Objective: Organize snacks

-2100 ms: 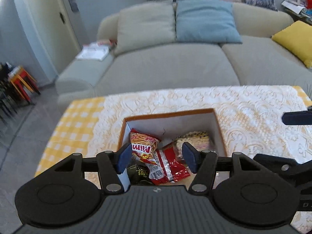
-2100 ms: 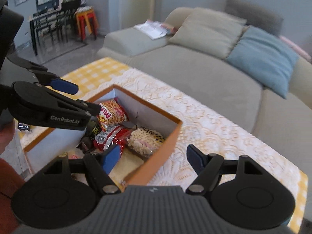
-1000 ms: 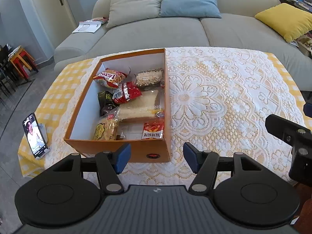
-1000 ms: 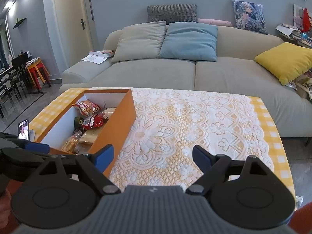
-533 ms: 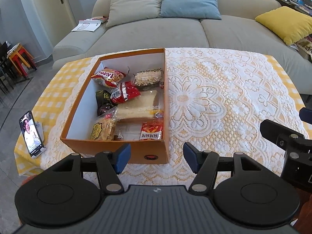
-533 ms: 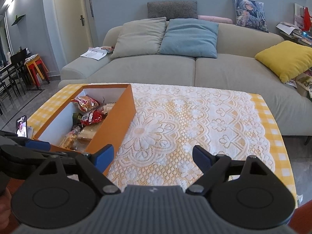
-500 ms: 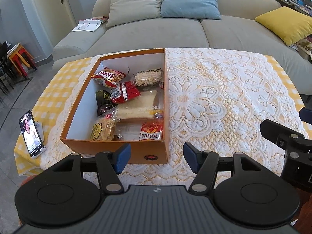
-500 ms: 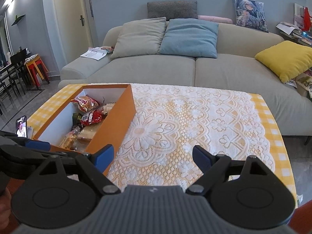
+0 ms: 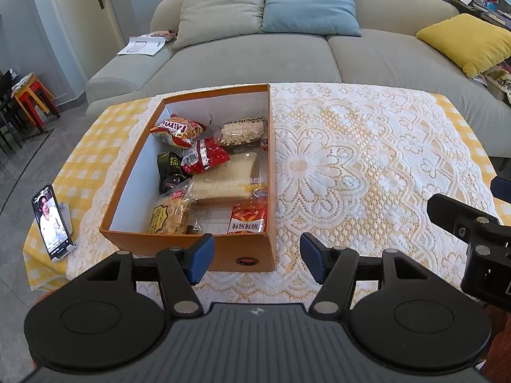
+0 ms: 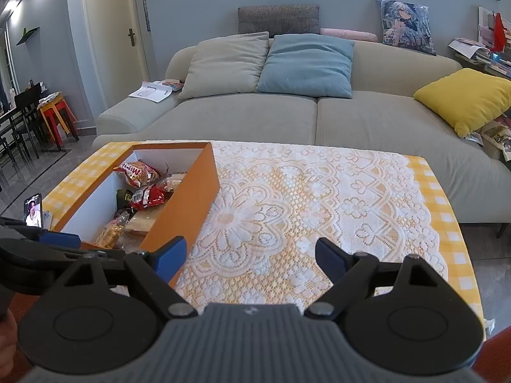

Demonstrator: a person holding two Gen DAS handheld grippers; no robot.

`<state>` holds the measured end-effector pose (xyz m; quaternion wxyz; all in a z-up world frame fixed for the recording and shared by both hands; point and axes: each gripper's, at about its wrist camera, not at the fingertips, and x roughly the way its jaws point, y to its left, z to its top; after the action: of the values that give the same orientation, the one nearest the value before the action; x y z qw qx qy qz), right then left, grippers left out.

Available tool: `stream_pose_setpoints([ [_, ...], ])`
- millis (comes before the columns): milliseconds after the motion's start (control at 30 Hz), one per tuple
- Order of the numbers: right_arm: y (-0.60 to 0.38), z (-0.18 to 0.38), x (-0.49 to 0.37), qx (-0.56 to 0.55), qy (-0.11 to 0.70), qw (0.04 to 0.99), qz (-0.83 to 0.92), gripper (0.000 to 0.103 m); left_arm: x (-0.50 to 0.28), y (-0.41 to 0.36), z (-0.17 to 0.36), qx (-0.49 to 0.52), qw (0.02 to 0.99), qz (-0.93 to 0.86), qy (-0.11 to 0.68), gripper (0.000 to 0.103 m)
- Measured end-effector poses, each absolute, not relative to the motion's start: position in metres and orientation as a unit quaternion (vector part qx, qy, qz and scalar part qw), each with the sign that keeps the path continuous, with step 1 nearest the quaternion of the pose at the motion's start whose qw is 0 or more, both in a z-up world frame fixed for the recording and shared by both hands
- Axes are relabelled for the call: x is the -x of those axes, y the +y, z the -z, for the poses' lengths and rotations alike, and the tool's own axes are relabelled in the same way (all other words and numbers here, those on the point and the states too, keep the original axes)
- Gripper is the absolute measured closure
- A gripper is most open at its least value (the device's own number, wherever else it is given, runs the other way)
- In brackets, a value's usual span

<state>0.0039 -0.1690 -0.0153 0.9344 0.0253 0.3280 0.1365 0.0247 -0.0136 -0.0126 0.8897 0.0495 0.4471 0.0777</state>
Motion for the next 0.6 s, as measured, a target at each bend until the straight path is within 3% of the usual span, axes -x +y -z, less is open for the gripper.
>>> stream_pose_setpoints([
  [600, -0.1755, 0.0069, -0.0041, -0.025, 0.311, 0.942, -0.122, 0.018, -0.0264, -0.0223, 0.0059, -0.050, 0.899, -0.054, 0.433, 0.031],
])
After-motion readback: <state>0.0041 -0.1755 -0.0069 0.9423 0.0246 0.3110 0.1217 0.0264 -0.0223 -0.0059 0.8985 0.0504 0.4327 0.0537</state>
